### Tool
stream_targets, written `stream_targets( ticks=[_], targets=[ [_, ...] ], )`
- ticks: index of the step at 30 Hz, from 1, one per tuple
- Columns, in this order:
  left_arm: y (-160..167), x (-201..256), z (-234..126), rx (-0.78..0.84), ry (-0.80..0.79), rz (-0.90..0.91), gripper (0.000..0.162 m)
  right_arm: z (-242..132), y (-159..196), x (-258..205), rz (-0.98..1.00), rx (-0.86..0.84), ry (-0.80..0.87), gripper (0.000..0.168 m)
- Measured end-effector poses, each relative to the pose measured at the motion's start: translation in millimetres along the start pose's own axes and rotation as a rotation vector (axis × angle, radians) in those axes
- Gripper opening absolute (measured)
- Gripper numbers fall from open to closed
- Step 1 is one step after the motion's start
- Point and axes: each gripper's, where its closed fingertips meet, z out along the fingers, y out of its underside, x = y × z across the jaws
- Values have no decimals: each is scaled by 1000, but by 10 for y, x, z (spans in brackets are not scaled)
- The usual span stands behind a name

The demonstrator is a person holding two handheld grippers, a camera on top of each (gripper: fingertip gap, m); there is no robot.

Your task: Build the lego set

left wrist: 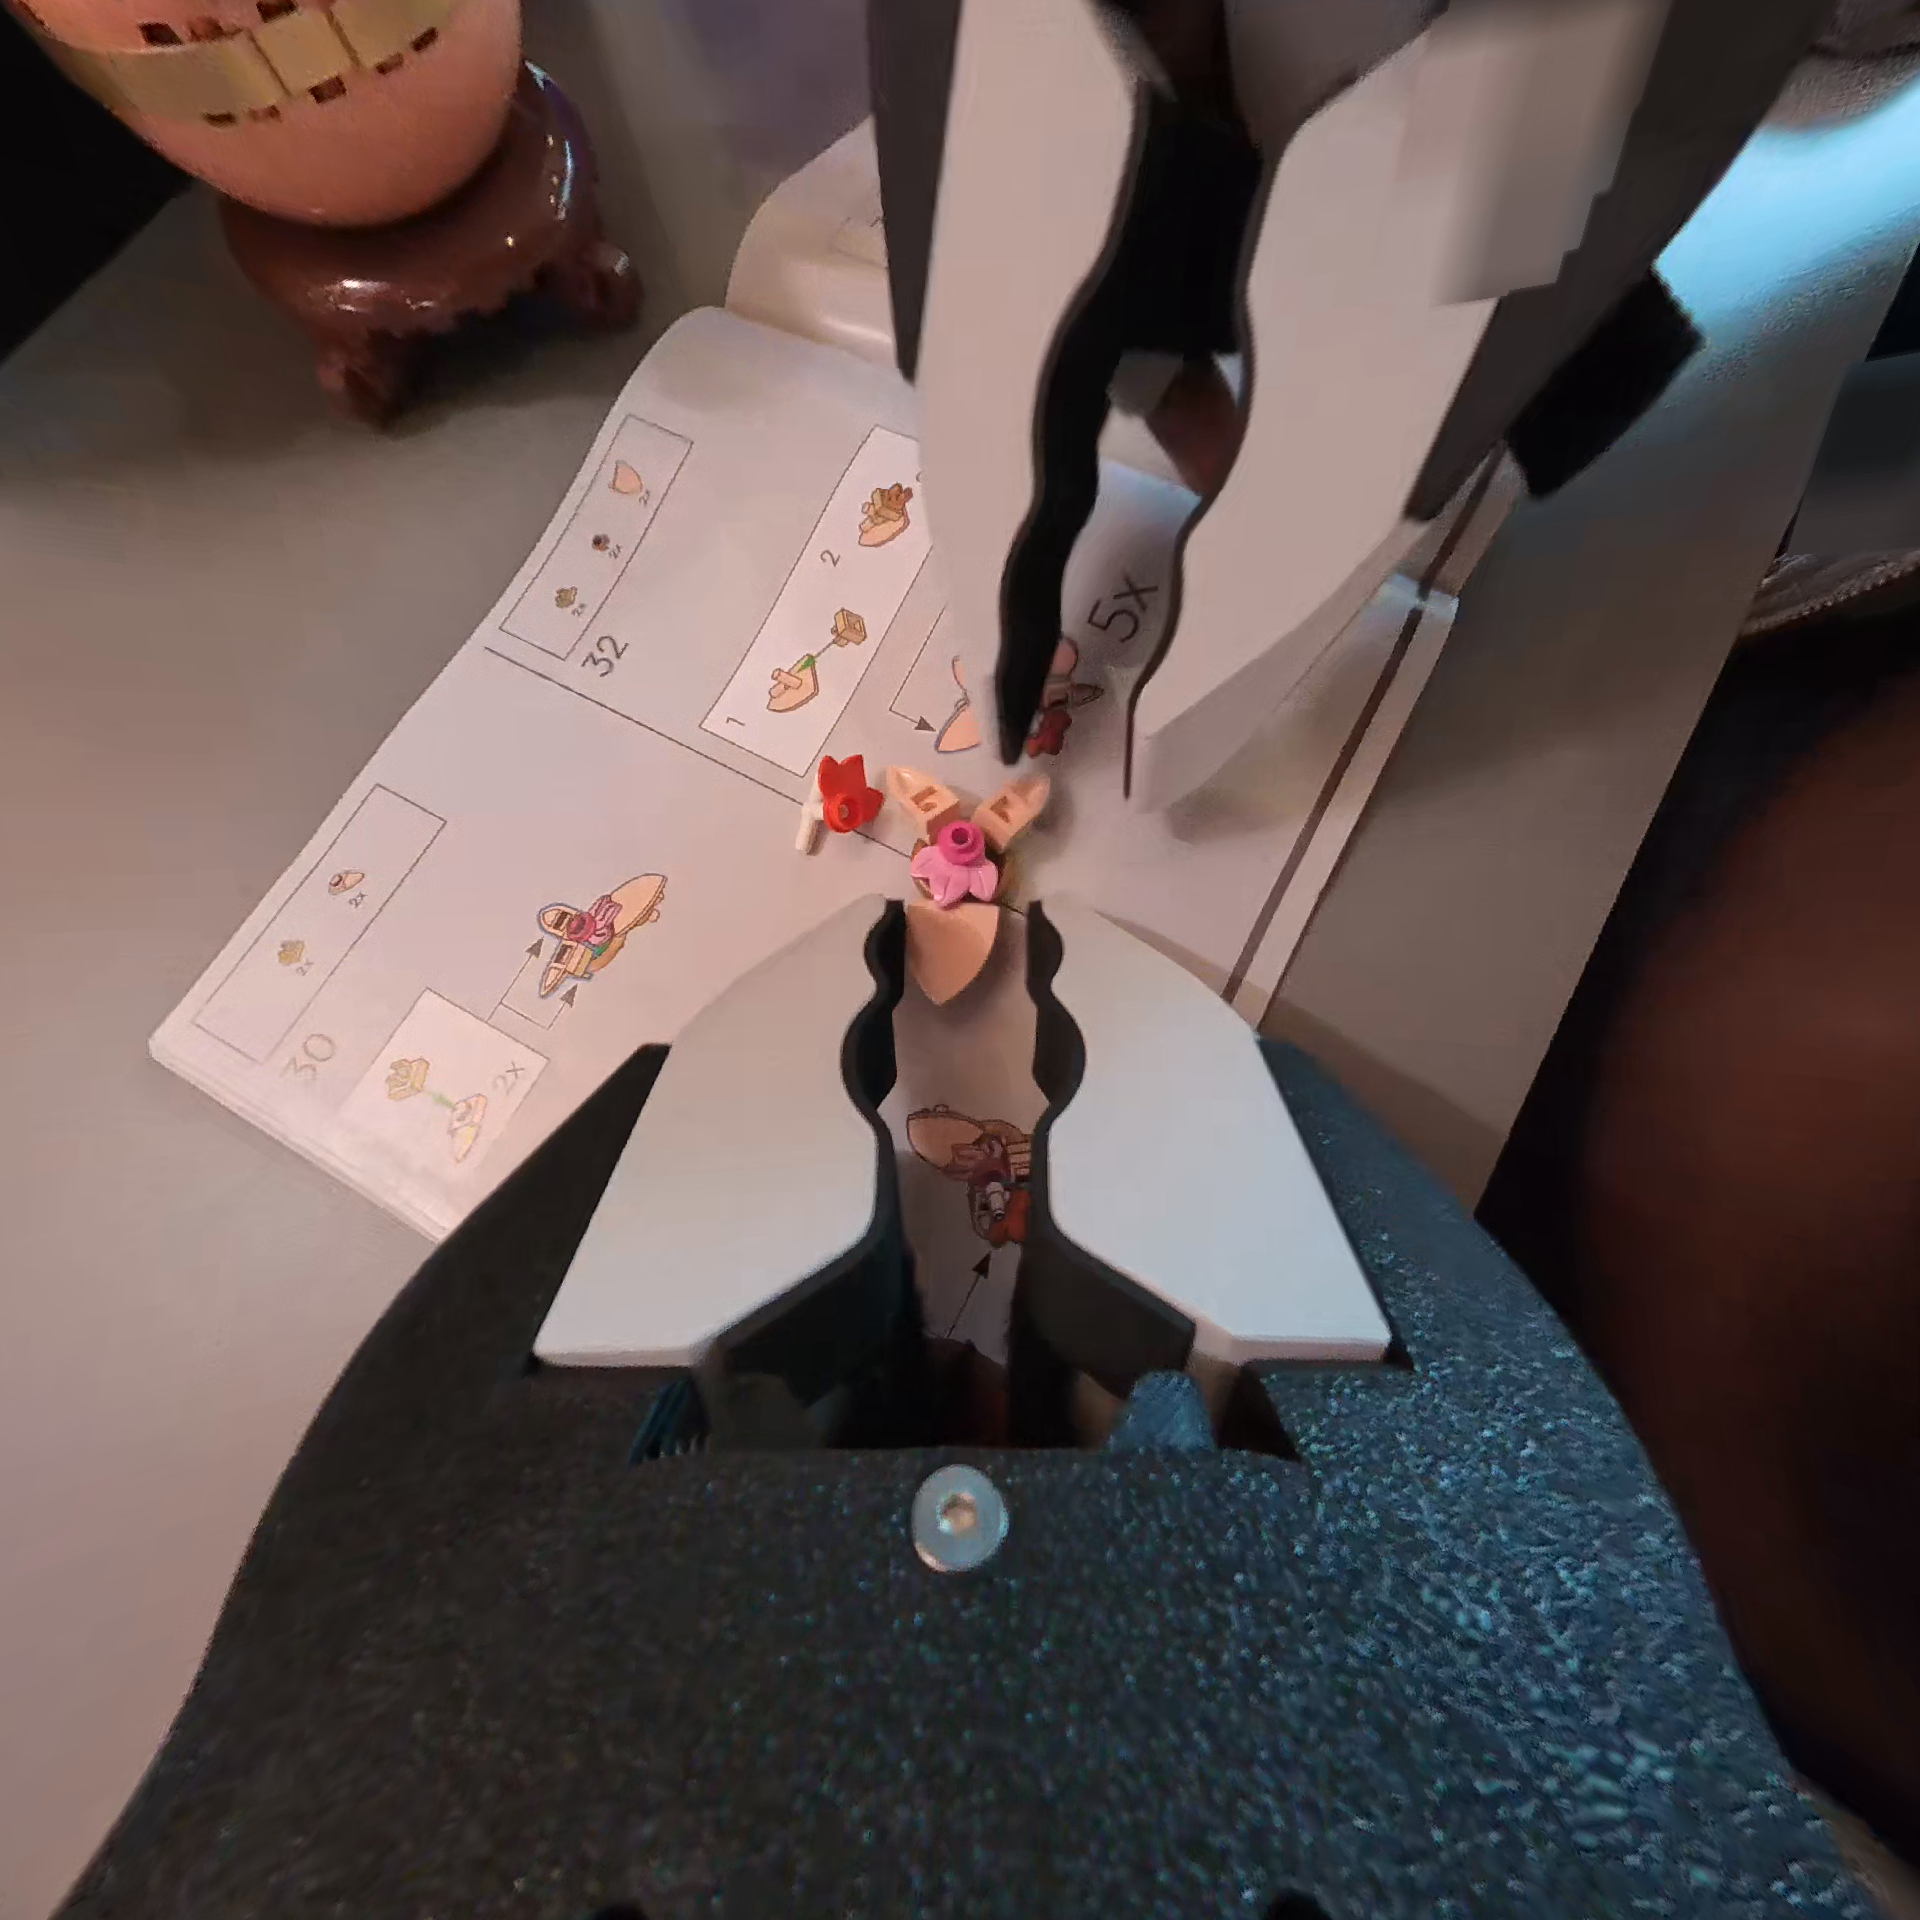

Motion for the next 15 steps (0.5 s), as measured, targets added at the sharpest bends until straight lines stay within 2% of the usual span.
stream_targets(
  ticks=[2,3,5,10,15],
  targets=[
    [0,-12,-1,7,8,27,20,-63,-95,80,-201,43,52,18],
    [-3,-26,-1,7,5,40,19,-78,-135,149,-283,60,90,12],
    [-22,-58,2,21,-4,65,17,-46,-151,212,-352,62,88,3],
    [-30,-67,28,26,3,85,16,66,-88,150,-248,55,-55,8],
    [-32,-70,33,29,12,97,16,57,-95,160,-247,65,-60,10]
  ],
)
